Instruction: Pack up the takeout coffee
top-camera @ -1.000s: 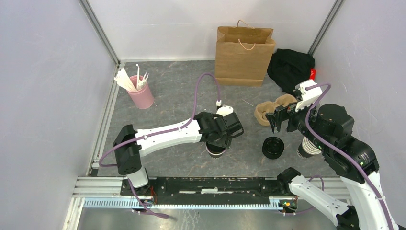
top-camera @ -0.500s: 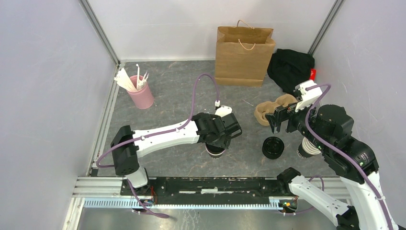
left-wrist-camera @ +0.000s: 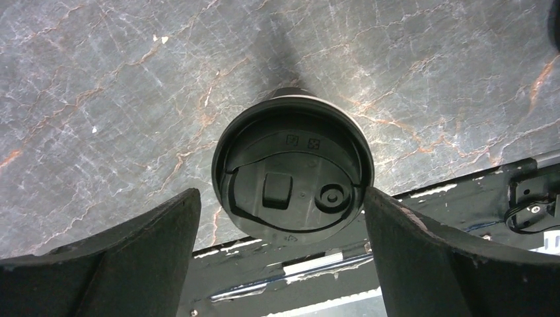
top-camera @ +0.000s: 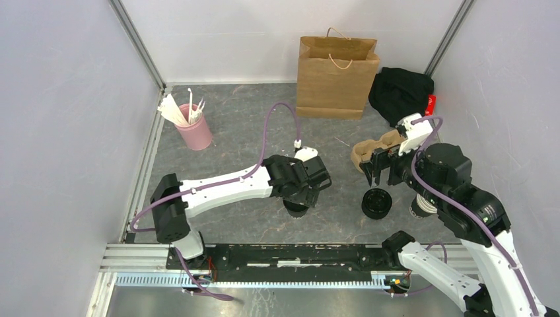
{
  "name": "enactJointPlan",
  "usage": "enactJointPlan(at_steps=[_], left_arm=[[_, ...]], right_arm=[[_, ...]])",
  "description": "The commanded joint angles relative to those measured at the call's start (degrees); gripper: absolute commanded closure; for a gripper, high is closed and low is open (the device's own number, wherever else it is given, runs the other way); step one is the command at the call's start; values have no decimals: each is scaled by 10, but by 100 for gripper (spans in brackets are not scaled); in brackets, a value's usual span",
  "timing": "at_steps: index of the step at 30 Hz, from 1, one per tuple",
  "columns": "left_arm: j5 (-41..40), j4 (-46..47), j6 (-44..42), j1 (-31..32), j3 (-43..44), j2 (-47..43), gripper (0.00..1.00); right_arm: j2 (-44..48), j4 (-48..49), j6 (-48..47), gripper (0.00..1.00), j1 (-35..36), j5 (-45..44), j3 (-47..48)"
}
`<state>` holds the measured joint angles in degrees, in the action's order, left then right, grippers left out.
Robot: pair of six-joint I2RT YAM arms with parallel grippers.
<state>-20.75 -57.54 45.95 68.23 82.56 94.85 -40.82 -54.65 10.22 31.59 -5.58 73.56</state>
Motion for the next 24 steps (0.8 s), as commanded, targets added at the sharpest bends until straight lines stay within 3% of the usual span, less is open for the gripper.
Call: enactJointPlan(at_steps=[1, 6, 10, 13, 15, 18, 22, 24], left_arm=[[-13, -39, 0, -1, 33, -41, 1], [12, -45, 21, -27, 30, -106, 0], [133, 68, 35, -99, -82, -219, 8], [258, 172, 71, -183, -189, -301, 19], [299, 205, 100, -218, -240, -343, 24], [329, 226, 121, -237, -288, -362, 29], [355, 245, 130, -250, -330, -353, 39], [352, 249, 134, -251, -340, -347, 41]], right_arm=[[-19, -7, 30, 2, -1, -2, -2], [-74, -28, 49, 2, -1, 34, -29], [-101, 72, 63, 3, -27, 225, -130], [-111, 186, 103, 10, -50, 370, -224], [-114, 285, 143, 15, -54, 442, -276], [-125, 352, 181, 21, -57, 473, -330], [-135, 435, 230, 38, -59, 491, -389], [-137, 466, 248, 40, -60, 492, -406]])
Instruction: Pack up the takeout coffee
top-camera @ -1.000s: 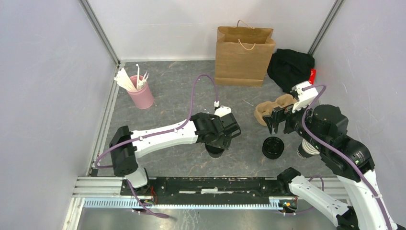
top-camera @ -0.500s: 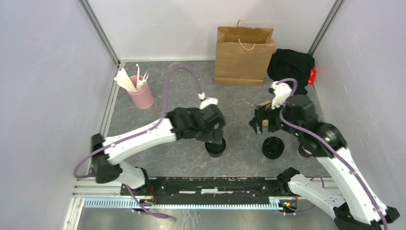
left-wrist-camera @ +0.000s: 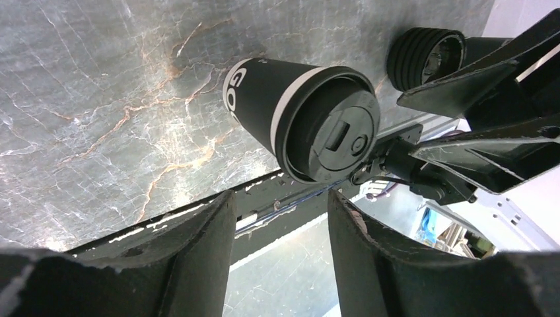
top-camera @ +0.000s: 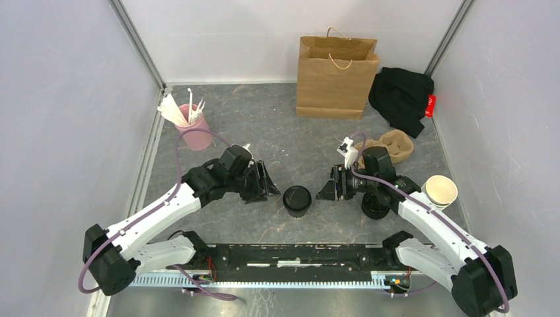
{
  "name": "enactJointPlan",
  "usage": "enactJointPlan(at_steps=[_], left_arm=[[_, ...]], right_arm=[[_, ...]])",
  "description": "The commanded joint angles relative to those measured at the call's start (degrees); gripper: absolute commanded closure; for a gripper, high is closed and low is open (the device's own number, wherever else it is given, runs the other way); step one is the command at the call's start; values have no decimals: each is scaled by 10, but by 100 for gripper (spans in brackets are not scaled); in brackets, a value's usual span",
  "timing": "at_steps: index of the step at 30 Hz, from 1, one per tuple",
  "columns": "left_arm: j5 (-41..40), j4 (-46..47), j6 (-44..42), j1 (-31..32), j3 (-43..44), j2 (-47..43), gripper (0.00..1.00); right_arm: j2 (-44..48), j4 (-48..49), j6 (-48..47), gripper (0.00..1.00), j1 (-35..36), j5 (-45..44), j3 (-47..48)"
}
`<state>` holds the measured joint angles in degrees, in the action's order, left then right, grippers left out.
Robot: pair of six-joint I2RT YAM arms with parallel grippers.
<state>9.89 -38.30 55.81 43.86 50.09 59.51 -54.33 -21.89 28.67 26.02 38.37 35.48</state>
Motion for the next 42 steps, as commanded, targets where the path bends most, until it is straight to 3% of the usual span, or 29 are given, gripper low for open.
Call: enactJointPlan(at_steps=[1, 17, 28, 42], left_arm=[[44, 56, 37, -9, -20, 9, 41], [73, 113, 11, -13, -54, 72, 45], [73, 117, 4, -13, -62, 87, 48], [64, 112, 0, -13, -74, 101, 49]], right_arm=[[-2, 146, 69, 40, -4, 48, -30], [-37, 248, 123, 50, -4, 61, -86], [-62, 252, 113, 58, -4, 61, -85], [-99, 258, 89, 60, -3, 61, -101]])
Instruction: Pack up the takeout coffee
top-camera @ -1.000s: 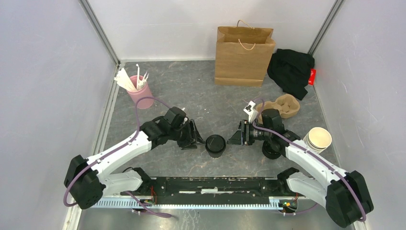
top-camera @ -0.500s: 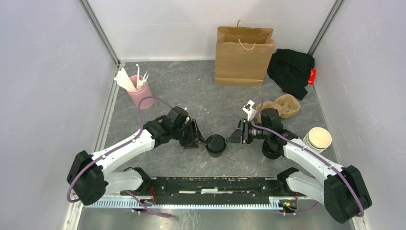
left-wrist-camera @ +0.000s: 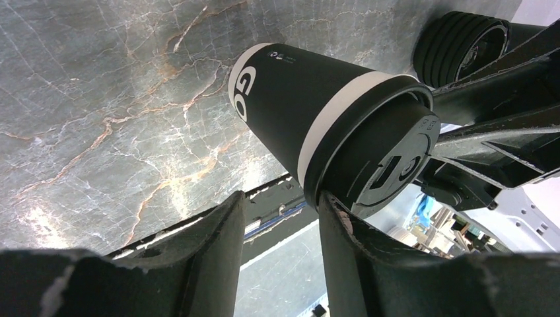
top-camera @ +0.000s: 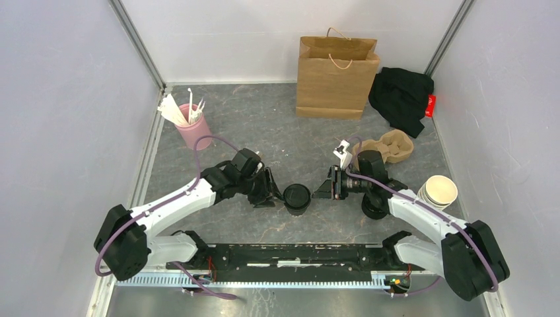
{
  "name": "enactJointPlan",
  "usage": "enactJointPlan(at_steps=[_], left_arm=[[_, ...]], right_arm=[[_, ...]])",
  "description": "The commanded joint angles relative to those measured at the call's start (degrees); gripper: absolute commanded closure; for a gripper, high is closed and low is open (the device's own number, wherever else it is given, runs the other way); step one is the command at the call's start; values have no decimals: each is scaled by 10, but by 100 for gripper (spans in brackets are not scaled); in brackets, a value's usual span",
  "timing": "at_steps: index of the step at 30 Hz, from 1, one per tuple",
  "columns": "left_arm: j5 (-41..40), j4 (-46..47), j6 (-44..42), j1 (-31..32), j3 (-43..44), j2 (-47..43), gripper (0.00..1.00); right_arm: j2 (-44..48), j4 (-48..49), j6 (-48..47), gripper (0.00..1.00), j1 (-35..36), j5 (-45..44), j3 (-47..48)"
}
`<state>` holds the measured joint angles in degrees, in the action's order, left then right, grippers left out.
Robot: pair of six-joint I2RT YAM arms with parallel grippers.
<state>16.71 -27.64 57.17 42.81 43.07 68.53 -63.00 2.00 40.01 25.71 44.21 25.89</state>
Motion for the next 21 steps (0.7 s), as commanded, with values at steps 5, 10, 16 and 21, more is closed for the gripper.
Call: enactJointPlan(at_steps=[5, 10, 16, 21], left_arm=[[-5, 3, -15, -2, -2, 16, 49], [-10, -3, -19, -2, 6, 24, 49], [-15, -11, -23, -3, 10, 23, 49], [-17, -14, -26, -3, 8, 24, 49]], right_arm=[[-18, -18, -56, 60, 1, -9, 23], [-19, -8, -41, 57, 0, 3, 50], [-31, -3, -37, 56, 0, 2, 66], [-56, 16, -37, 57, 0, -1, 59]])
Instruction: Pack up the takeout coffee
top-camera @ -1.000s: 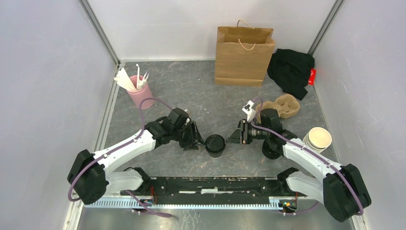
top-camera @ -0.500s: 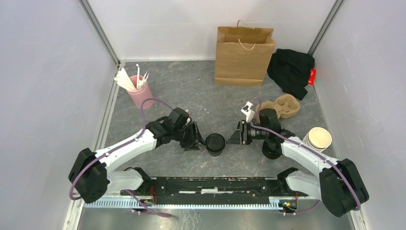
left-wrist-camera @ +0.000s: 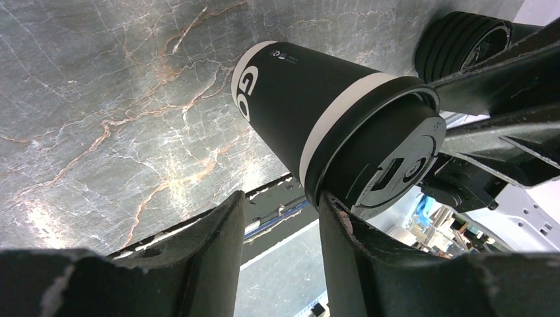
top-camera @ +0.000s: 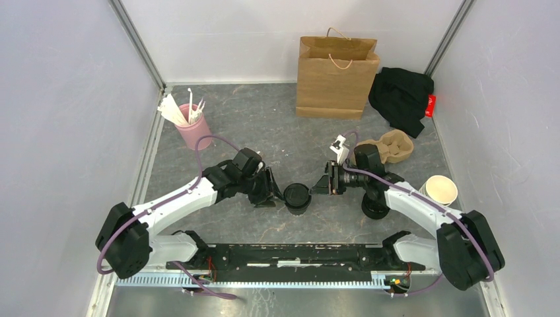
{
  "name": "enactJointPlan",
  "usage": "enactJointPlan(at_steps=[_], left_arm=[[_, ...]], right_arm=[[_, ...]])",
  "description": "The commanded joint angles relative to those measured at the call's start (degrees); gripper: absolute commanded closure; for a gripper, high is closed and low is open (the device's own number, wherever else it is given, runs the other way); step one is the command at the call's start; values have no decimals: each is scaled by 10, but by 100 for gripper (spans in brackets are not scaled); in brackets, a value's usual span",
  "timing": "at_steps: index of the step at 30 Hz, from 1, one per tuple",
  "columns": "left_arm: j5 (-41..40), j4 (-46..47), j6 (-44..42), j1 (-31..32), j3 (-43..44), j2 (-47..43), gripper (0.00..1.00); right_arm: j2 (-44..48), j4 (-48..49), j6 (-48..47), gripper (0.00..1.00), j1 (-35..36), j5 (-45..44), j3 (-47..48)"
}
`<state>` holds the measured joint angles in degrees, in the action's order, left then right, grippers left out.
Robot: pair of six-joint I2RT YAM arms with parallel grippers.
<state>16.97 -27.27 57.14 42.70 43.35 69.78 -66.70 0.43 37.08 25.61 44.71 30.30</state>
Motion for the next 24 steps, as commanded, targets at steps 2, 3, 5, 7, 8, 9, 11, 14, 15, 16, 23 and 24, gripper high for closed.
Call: enactJointPlan(at_steps=[2, 3, 5, 7, 8, 9, 11, 14, 15, 16, 23, 24], left_arm=[[-20, -16, -26, -2, 5, 14, 49], [-21, -16, -27, -2, 5, 16, 49], [-22, -16, -29, -2, 4, 20, 49], [-27, -13, -28, -2, -3, 22, 50], [-30, -9, -25, -1, -14, 21, 49], [-34, -2, -20, -2, -29, 18, 50], [-35, 17, -9, -2, -71, 11, 50], [-37, 21, -7, -2, -89, -10, 50], [-42, 14, -10, -2, -82, -18, 50], [-45, 8, -16, -2, -71, -25, 50], [-50, -27, -40, -2, 34, -55, 39], [-55, -32, -44, -2, 47, -59, 38]], right_arm=[[-30, 39, -9, 58, 1, -6, 7], [-38, 44, -12, 58, 1, -8, 2], [-50, 45, -22, 58, 1, -21, -16], [-63, 26, -36, 59, 1, -53, -33], [-71, 16, -41, 60, 1, -73, -45], [-76, 13, -43, 60, 1, -88, -63], [-82, 31, -39, 60, 1, -95, -100], [-75, 23, -41, 60, 0, -78, -107], [-64, 21, -37, 60, 0, -71, -98], [-48, 22, -30, 60, 0, -61, -86], [-27, -49, -50, 56, 0, 3, 58], [-30, -70, -61, 55, 0, 4, 77]])
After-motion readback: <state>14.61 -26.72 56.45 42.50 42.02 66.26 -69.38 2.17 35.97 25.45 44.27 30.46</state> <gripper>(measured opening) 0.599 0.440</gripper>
